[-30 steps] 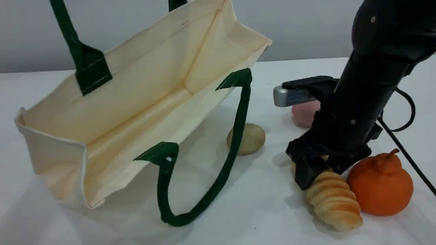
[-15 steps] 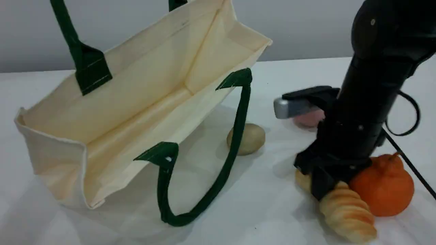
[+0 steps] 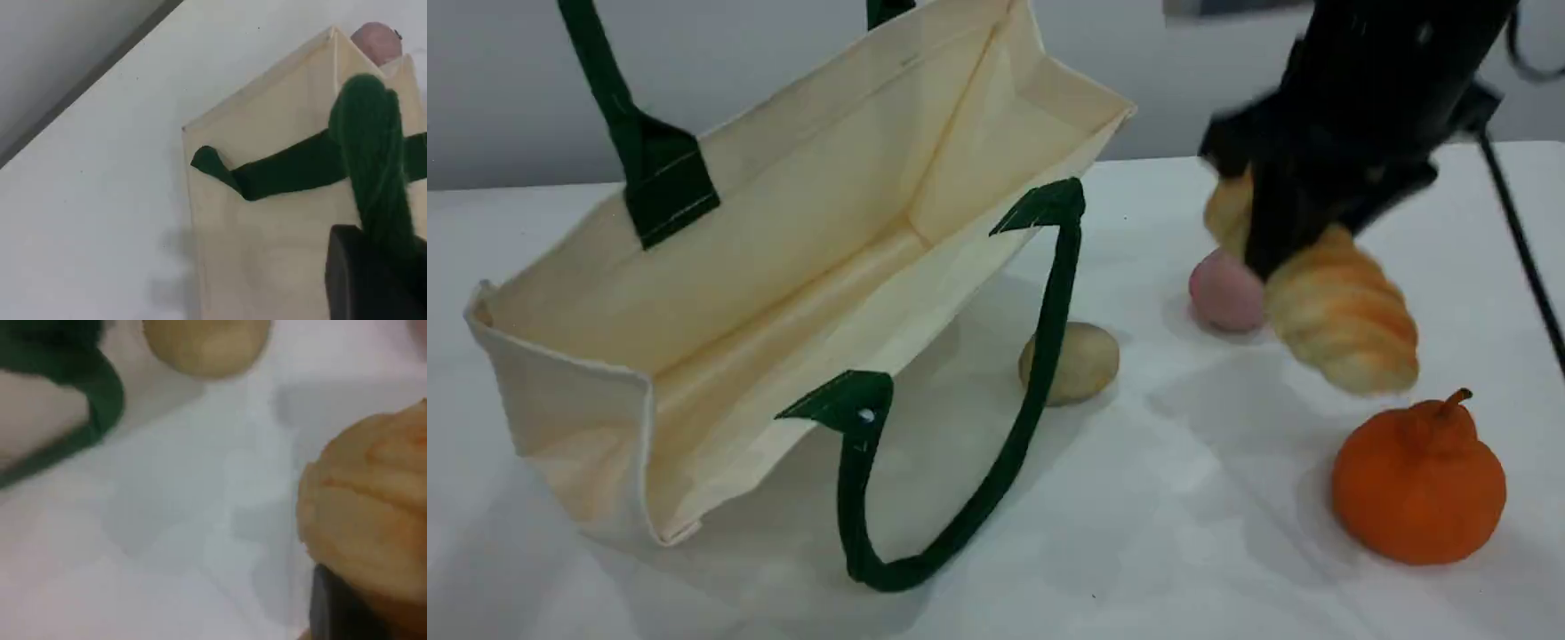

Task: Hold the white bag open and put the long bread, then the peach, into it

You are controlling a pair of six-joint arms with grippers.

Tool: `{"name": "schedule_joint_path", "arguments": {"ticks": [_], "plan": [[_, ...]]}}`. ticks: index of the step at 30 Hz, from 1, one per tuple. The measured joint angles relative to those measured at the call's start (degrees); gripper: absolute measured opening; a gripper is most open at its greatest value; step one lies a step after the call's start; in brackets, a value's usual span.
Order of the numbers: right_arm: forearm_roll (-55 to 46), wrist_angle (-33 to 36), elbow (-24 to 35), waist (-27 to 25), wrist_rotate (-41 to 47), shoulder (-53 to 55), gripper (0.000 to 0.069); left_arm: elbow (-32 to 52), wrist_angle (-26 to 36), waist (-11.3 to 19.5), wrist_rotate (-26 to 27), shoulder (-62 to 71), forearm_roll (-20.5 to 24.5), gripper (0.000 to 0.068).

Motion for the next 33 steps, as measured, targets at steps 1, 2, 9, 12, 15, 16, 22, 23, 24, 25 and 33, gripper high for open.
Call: {"name": "schedule_joint_path", "arguments": {"ticks": [1,2,9,12,15,16,22,23,24,25,33], "plan": [[0.0,1.09,0.0,0.0,0.7,-1.33,0.0158,0.0,0.0,0.0,0.0,0.0,0.0,0.0087],[0.05,2.03,0.0,0.0,1.56,-2.61,0.0157,0.0,0.0,0.0,0.0,0.0,0.0,0.0087],[7.51,7.43,0.0,0.0,4.5,-9.94,0.0148,0.0,0.0,0.0,0.0,0.0,0.24,0.0087],[12.75,10.08,0.0,0.0,3.59,-10.58,0.0146,0.0,0.0,0.0,0.0,0.0,0.24,0.0087],[19.06,11.25,0.0,0.0,1.06,-10.58,0.0146,0.0,0.0,0.0,0.0,0.0,0.24,0.0087],[21.32,11.3,0.0,0.0,0.44,-10.58,0.0146,0.0,0.0,0.0,0.0,0.0,0.12,0.0087],[32.35,9.11,0.0,0.0,-2.17,-10.58,0.0138,0.0,0.0,0.0,0.0,0.0,-1.52,0.0087],[33.47,8.48,0.0,0.0,-2.18,-10.58,0.0137,0.0,0.0,0.0,0.0,0.0,-2.1,0.0087],[34.16,8.0,-0.03,0.0,-2.18,-10.43,0.0137,0.0,0.0,0.0,0.0,0.0,-2.76,0.0087],[34.99,7.62,-0.03,0.0,-2.18,-10.16,0.0137,0.0,0.0,0.0,0.0,0.0,-3.21,0.0087],[41.69,3.8,-0.03,0.0,-2.3,-6.4,0.0137,0.0,0.0,0.0,1.07,0.0,-4.71,0.0087]]}}
